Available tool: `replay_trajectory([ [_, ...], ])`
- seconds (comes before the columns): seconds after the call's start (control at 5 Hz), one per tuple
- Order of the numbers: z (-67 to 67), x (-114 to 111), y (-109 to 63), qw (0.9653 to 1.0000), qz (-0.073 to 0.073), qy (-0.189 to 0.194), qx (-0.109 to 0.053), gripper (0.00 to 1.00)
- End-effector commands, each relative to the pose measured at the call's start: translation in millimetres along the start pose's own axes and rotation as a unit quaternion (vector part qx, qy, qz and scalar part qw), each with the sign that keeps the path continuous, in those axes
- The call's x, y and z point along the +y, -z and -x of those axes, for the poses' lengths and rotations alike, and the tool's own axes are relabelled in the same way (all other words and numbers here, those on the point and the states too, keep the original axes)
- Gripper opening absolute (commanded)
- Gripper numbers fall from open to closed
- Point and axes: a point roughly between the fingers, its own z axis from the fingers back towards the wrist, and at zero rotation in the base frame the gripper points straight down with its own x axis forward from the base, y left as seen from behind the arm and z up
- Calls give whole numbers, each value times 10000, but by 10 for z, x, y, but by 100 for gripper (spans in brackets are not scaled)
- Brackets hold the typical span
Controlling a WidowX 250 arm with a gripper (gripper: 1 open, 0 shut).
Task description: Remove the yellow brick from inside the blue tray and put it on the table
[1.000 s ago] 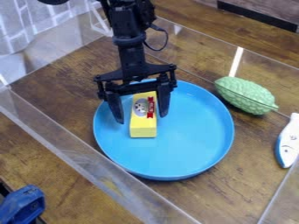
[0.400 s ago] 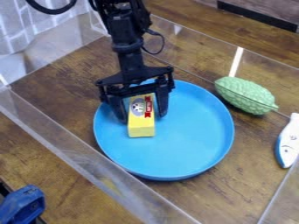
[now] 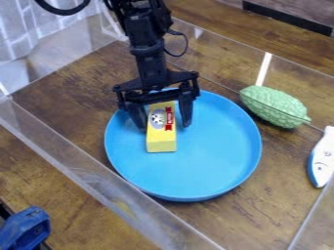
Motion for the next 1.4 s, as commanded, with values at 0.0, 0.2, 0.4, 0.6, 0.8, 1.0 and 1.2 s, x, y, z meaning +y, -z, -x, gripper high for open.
replay_trajectory([
  [0.0, 89, -113, 130, 9998, -16, 178, -16, 100],
  [0.2, 124, -172, 192, 9998, -21, 213, -46, 100],
  [0.4, 125, -153, 145, 9999, -39, 108, -124, 100],
  [0.6, 157, -139, 143, 9996, -74, 261, -93, 0],
  [0.8, 192, -125, 52, 9987, -146, 486, -98, 0],
  [1.0, 127, -74, 27, 9992, -216, 278, -210, 0],
  [1.2, 68, -19, 7, 9990, -299, 72, -321, 0],
])
